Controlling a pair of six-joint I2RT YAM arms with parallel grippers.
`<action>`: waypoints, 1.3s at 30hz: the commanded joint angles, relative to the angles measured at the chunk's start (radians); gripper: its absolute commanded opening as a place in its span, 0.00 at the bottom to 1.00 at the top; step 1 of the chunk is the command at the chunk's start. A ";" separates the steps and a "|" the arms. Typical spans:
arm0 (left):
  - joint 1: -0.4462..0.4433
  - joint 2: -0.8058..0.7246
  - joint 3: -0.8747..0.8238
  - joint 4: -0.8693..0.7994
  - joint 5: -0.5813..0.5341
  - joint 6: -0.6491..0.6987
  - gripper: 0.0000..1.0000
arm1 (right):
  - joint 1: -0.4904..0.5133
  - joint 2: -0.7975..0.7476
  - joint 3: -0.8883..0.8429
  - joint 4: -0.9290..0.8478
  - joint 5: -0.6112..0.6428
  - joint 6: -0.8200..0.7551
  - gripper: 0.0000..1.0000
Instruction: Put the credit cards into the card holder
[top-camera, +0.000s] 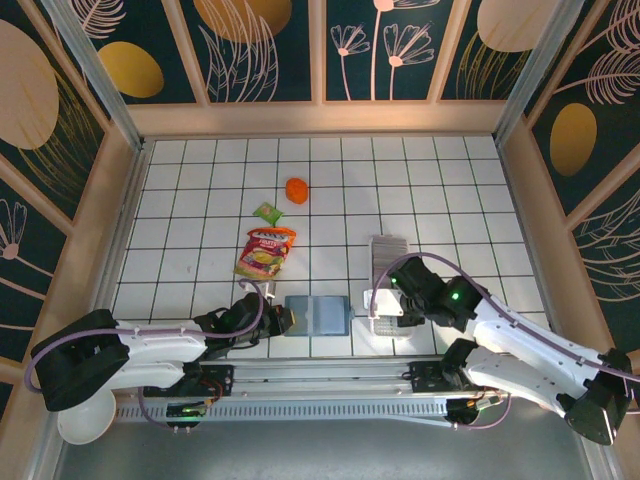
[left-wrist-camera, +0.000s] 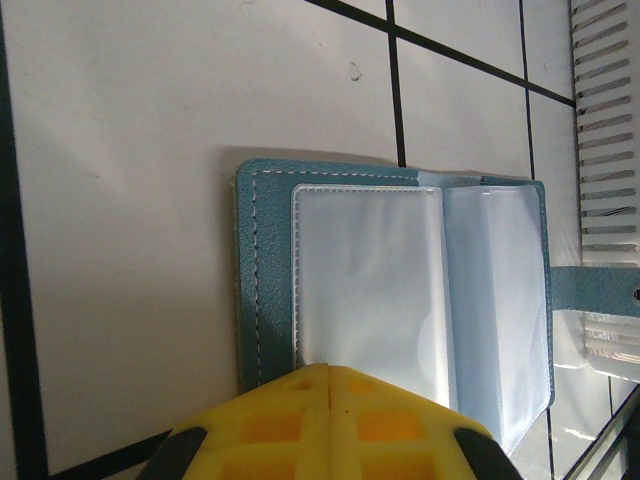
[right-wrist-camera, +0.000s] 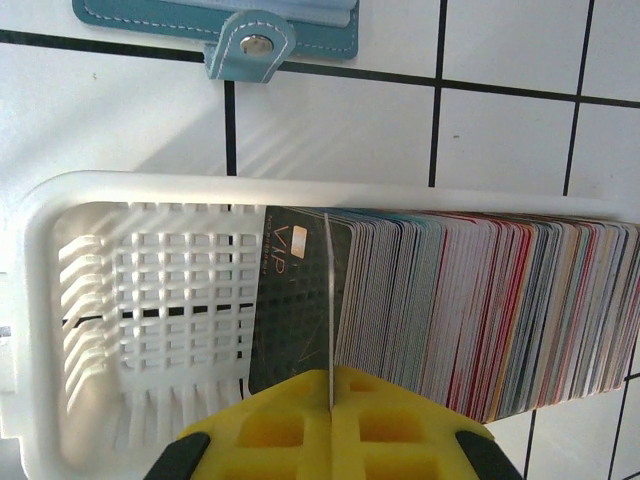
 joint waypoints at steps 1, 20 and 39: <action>0.001 0.019 -0.022 -0.051 0.027 -0.007 0.00 | -0.008 -0.005 0.040 -0.047 -0.030 0.023 0.00; 0.000 -0.017 -0.035 -0.079 0.019 -0.003 0.00 | 0.036 0.189 0.411 0.101 -0.166 1.185 0.00; 0.001 -0.014 -0.026 -0.110 0.023 0.014 0.00 | 0.262 0.273 -0.023 0.676 -0.089 1.961 0.00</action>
